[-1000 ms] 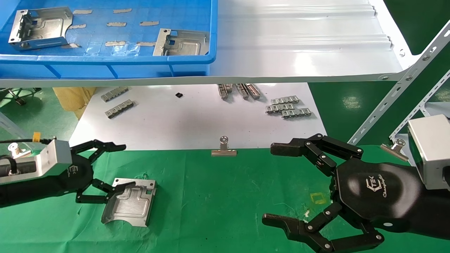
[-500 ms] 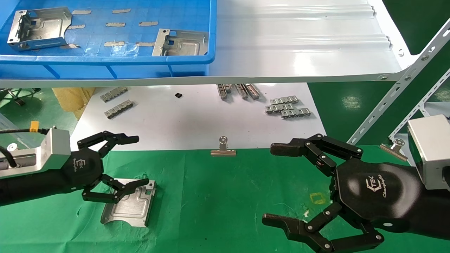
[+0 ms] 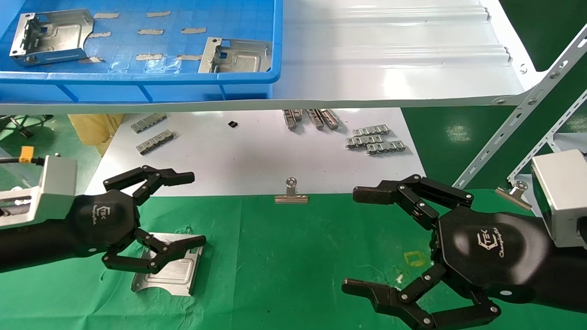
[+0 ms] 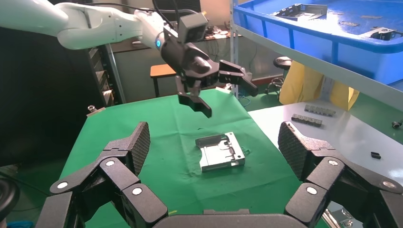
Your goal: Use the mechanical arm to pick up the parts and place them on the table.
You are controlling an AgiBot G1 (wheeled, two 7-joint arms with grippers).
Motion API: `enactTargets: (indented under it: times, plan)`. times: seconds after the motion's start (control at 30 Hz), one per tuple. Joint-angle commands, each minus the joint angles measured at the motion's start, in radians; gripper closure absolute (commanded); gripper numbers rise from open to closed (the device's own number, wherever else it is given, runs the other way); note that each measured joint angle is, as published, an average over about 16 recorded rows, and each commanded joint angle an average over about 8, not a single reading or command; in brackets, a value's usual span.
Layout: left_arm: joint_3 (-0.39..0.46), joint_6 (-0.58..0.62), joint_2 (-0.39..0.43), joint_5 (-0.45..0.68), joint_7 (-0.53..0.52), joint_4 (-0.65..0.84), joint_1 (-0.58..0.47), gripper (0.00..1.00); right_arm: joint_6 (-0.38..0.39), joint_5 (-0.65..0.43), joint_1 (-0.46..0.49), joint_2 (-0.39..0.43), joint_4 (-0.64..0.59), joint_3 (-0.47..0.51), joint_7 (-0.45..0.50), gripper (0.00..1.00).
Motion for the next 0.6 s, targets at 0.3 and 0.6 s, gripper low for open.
enactTargets:
  times: [0.3,0.6]
  plan:
    - [-0.089,-0.016,-0.037,-0.038,-0.160,-0.208,0.085,0.00,0.000,0.000,0.000,0.000,0.000,0.000,0.000,0.00]
    - [-0.168,-0.031,-0.070,-0.072,-0.304,-0.395,0.161,0.00,0.000,0.000,0.000,0.000,0.000,0.000,0.000,0.00]
